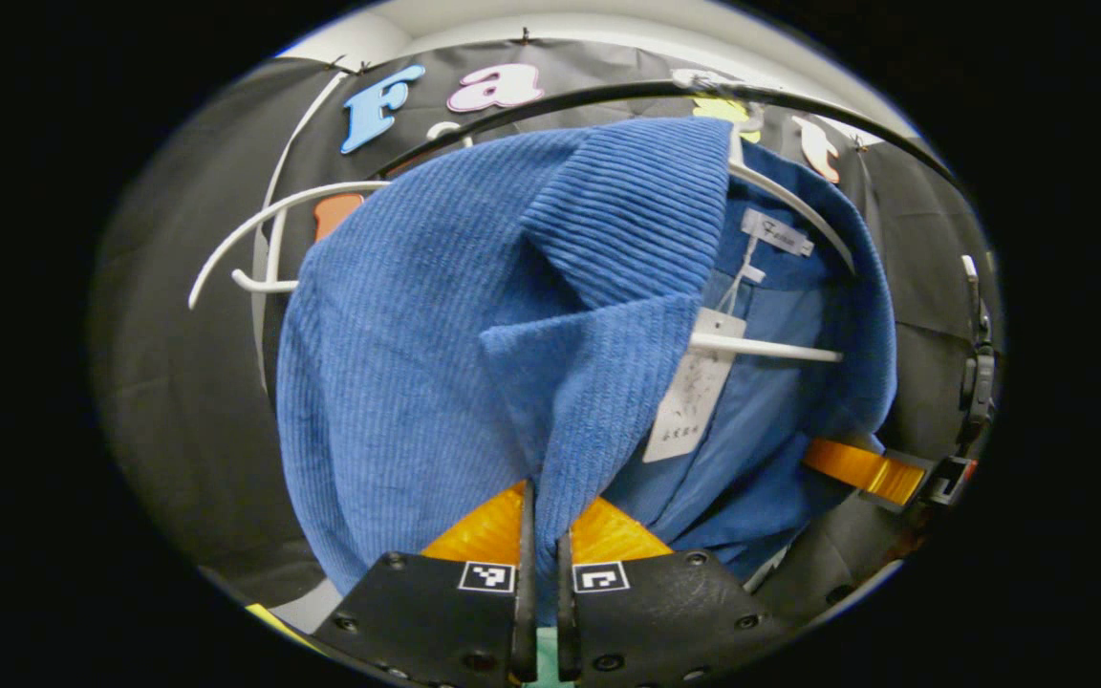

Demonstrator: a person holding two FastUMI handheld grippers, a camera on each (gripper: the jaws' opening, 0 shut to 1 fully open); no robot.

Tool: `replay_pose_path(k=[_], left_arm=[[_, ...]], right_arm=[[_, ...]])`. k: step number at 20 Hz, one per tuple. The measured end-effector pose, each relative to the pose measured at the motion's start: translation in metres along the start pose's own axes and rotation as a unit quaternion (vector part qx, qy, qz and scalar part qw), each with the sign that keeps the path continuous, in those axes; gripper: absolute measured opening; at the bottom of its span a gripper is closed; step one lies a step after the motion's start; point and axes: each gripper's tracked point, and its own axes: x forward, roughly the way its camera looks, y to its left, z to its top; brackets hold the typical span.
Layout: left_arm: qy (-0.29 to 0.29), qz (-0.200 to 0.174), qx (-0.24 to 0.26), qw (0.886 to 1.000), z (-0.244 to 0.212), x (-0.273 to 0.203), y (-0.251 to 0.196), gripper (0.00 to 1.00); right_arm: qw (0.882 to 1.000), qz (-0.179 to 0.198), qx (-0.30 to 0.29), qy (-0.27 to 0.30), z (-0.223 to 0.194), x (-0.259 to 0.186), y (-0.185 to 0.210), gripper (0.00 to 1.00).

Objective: Grasp the clothes on the hanger with both hands and then place them into the laundry hamper below.

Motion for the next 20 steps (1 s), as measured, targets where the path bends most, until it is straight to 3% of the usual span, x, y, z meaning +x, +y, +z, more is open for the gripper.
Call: replay_pose_path(k=[2,3,5,7,8,9,12,13,14,20], left_arm=[[-0.006,0.000,-0.013,1.000,0.006,-0.003,0.002,0.07],[-0.015,0.001,-0.021,1.000,0.009,-0.008,0.005,0.01],[-0.030,-0.013,-0.034,0.999,0.021,-0.016,0.008,0.07],[-0.044,-0.017,-0.027,0.999,0.034,-0.023,0.015,0.02],[-0.052,-0.012,-0.022,0.998,0.041,-0.026,0.021,0.07],[-0.061,-0.006,-0.021,0.998,0.049,-0.031,0.027,0.02],[-0.085,-0.006,-0.032,0.996,0.070,-0.048,0.038,0.02],[-0.094,-0.002,-0.033,0.995,0.078,-0.055,0.042,0.07],[-0.101,0.001,-0.034,0.994,0.084,-0.061,0.046,0.02],[-0.129,-0.007,-0.047,0.990,0.116,-0.084,0.061,0.02]], right_arm=[[1.000,0.012,0.015,-0.018,0.015,-0.008,-0.007,0.14],[0.999,0.020,0.023,-0.024,0.017,-0.012,-0.010,0.14],[0.999,0.041,0.026,-0.022,0.020,-0.018,-0.012,0.13],[0.998,0.060,0.018,-0.022,0.029,-0.027,-0.013,0.12],[0.997,0.064,0.021,-0.030,0.037,-0.033,-0.016,0.12],[0.996,0.072,0.030,-0.036,0.043,-0.038,-0.016,0.12],[0.993,0.077,0.055,-0.067,0.067,-0.055,-0.020,0.12],[0.992,0.085,0.064,-0.070,0.073,-0.060,-0.018,0.12],[0.991,0.085,0.072,-0.077,0.079,-0.062,-0.020,0.12],[0.987,0.083,0.087,-0.102,0.103,-0.063,-0.026,0.12]])
